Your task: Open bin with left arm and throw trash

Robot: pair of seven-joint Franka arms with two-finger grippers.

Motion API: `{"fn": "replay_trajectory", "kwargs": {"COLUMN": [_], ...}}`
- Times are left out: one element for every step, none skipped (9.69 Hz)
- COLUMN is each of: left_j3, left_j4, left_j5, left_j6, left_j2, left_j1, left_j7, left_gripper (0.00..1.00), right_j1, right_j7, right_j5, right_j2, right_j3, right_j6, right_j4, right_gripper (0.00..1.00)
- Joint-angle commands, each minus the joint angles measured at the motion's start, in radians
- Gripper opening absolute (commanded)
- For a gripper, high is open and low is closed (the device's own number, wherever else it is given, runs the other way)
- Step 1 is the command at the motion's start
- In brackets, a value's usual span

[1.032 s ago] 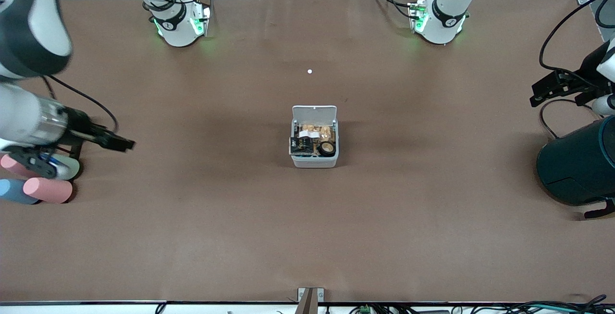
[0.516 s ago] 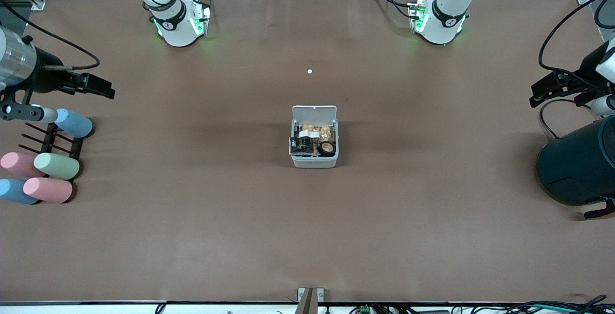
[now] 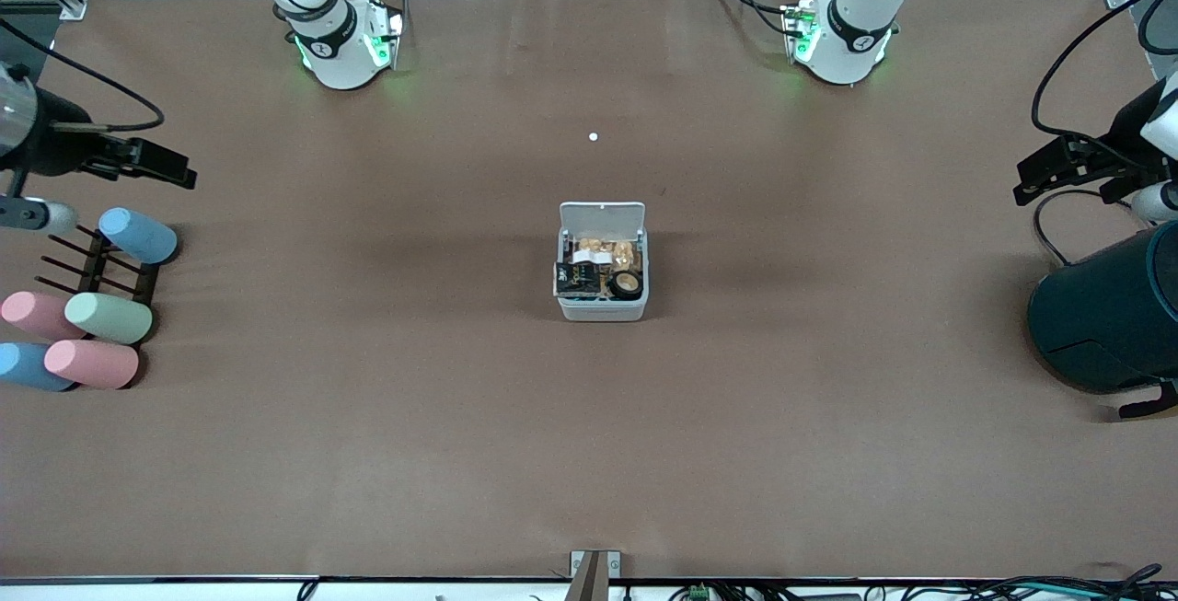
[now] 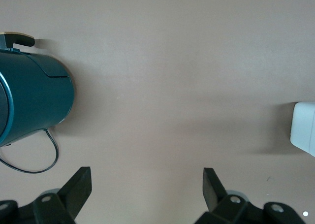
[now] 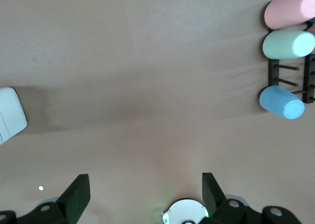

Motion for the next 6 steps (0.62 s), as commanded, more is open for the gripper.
{"fn": "replay_trajectory", "kwargs": {"left_j3": [-0.001,-0.001,-0.001,-0.001,-0.001,-0.001], "left_j4": [-0.002,-0.002,-0.002,-0.002,-0.002,-0.002], "left_j5": [-0.003,-0.003,-0.003,-0.003,-0.003,-0.003], "left_j6": [0.006,0.006,0.006,0.006,0.006,0.006], "left_j2": [-0.004,-0.004,-0.004,-0.004,-0.004,-0.004], "left_j1": [0.003,0.004,0.004,0.004,0.006,0.004], "left_j7": [0.008,0.010,0.010,0.010,0.011,0.013], "left_gripper": [1.00,1.00,1.00,1.00,1.00,1.00], "right_j1": [0.211,0.327,0.394,0.430,0.440,0.412], "right_j7": [-0.082,-0.091,-0.091,-0.091,-0.091,-0.091], "right_j5": [0.004,0.012,0.012,0.012,0.012,0.013], "right_j2": [-0.024,-0.042,-0.065,-0.088,-0.104,-0.104], "right_j3": [-0.248,-0.381,-0.451,-0.484,-0.495,-0.480], "right_j6": [-0.013,-0.013,-0.013,-0.012,-0.006,-0.005], "right_j4": [0.008,0.005,-0.006,-0.026,-0.046,-0.045], "right_gripper": [1.00,1.00,1.00,1.00,1.00,1.00]}}
